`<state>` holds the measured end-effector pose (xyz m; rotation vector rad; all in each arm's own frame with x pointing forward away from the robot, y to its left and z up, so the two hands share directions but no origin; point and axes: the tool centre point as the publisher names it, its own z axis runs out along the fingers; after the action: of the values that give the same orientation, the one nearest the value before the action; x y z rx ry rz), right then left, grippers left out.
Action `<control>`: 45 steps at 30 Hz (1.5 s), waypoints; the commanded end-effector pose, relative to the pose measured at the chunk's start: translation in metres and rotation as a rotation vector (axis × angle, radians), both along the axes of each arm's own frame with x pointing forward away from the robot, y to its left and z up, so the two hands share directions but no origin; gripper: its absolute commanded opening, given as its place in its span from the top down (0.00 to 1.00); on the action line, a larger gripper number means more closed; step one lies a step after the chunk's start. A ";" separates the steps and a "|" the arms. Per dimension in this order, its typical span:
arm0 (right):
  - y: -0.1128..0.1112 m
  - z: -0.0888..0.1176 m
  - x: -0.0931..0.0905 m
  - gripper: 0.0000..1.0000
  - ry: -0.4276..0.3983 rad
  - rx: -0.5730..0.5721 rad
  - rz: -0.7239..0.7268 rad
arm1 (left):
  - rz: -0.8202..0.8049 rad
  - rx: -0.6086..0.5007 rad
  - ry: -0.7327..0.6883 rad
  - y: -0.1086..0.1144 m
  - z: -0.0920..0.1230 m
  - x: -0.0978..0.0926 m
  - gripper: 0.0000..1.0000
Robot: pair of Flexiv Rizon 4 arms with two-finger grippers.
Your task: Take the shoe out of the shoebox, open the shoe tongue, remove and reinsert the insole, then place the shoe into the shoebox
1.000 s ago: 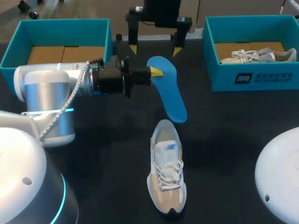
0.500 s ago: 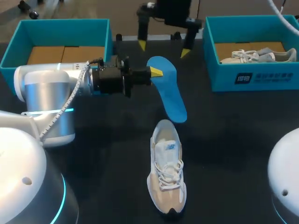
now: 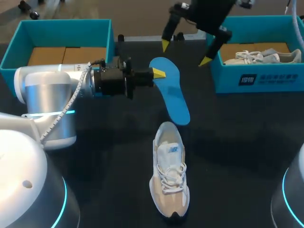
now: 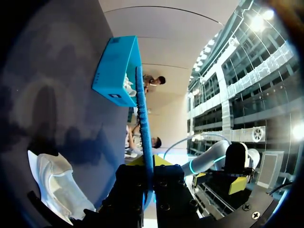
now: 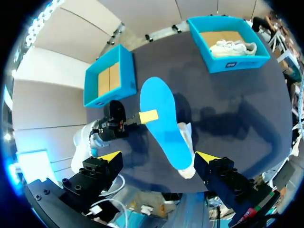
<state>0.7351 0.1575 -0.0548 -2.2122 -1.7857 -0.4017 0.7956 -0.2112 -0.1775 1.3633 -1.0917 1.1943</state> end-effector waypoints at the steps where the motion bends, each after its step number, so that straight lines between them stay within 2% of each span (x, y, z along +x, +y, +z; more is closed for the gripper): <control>1: -0.004 -0.007 0.007 0.00 -0.057 0.444 -0.017 | 0.001 0.002 0.001 -0.001 0.000 0.000 1.00; 2: -0.005 -0.006 0.007 0.00 -0.073 0.504 0.002 | 0.001 0.002 0.001 -0.001 0.000 0.000 1.00; 4: -0.007 -0.004 0.008 0.00 -0.062 0.524 -0.006 | 0.001 0.002 0.001 -0.001 0.000 0.000 1.00; 6: -0.009 -0.005 0.009 0.00 -0.068 0.609 0.020 | 0.001 0.002 0.001 -0.001 0.000 0.000 1.00; 7: -0.010 -0.005 0.009 0.00 -0.067 0.612 0.013 | 0.001 0.002 0.001 -0.001 0.000 0.000 1.00; 9: -0.012 -0.007 0.007 0.00 -0.093 0.710 0.044 | 0.001 0.002 0.001 -0.001 0.000 0.000 1.00; 13: -0.014 -0.014 0.004 0.00 -0.093 0.780 0.036 | 0.001 0.002 0.001 -0.001 0.000 0.000 1.00; 20: -0.005 -0.025 0.009 0.00 -0.090 0.869 0.054 | 0.001 0.002 0.001 -0.001 0.000 0.000 1.00; 25: -0.004 -0.037 0.007 0.00 -0.123 0.959 0.060 | 0.001 0.002 0.001 -0.001 0.000 0.000 1.00; 37: 0.001 -0.042 0.007 0.00 -0.127 0.979 0.048 | 0.001 0.002 0.001 -0.001 0.000 0.000 1.00; 45: 0.001 -0.048 0.007 0.00 -0.127 1.005 0.043 | -0.014 -0.009 -0.221 0.012 0.002 0.003 1.00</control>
<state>0.7434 0.1574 -0.0981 -1.5179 -1.3049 -1.0677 0.7983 -0.2062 -0.1732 1.2599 -1.2354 1.3307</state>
